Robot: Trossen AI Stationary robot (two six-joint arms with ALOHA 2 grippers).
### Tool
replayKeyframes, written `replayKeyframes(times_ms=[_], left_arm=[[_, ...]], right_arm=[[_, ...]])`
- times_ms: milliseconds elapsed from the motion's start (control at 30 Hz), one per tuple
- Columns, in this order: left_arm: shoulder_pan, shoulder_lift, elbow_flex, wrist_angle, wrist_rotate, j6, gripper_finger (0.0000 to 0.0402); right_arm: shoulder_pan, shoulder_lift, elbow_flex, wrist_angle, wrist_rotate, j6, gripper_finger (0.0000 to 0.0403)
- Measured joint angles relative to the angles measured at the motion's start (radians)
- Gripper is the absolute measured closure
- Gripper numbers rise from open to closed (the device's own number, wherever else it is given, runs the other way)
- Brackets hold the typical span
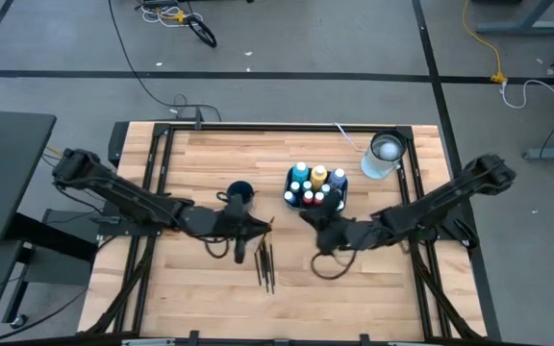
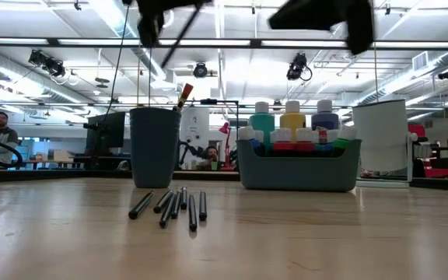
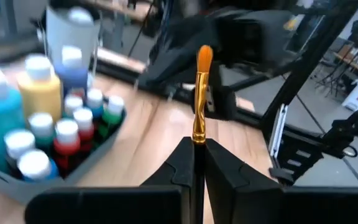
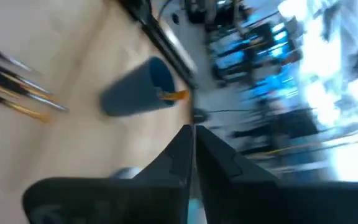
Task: Pick & Place Paint Supplies
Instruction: Put the gold paintbrush into the blue cup
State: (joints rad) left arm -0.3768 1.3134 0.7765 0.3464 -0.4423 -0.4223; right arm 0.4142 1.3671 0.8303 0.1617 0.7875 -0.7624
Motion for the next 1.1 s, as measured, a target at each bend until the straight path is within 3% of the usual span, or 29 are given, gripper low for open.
replayKeyframes(times_ms=[133, 267, 433, 667, 767, 867, 1100], left_arm=[[-0.044, -0.076, 0.001, -0.034, -0.099, 0.116, 0.0380], [-0.049, -0.086, 0.001, -0.044, -0.189, 0.187, 0.0380], [-0.049, -0.086, 0.001, -0.046, -0.239, 0.253, 0.0380], [-0.051, -0.104, 0.001, -0.046, -0.255, 0.299, 0.0379], [-0.051, -0.104, 0.000, -0.041, -0.254, 0.295, 0.0375], [-0.051, -0.104, 0.000, -0.043, -0.254, 0.281, 0.0377], [-0.051, -0.104, 0.000, -0.043, -0.311, 0.288, 0.0380]], right_arm=[[-0.027, -0.117, -0.121, 0.058, -0.158, 0.277, 0.0388], [-0.045, -0.123, -0.243, 0.302, -0.279, 0.332, 0.0390], [-0.049, -0.105, -0.354, 0.463, -0.291, 0.268, 0.0390], [-0.048, -0.105, -0.432, 0.475, -0.318, 0.337, 0.0390], [-0.048, -0.105, -0.442, 0.498, -0.349, 0.427, 0.0389], [-0.049, -0.105, -0.440, 0.629, -0.360, 0.493, 0.0389], [-0.049, -0.106, -0.440, 0.737, -0.360, 0.408, 0.0389]])
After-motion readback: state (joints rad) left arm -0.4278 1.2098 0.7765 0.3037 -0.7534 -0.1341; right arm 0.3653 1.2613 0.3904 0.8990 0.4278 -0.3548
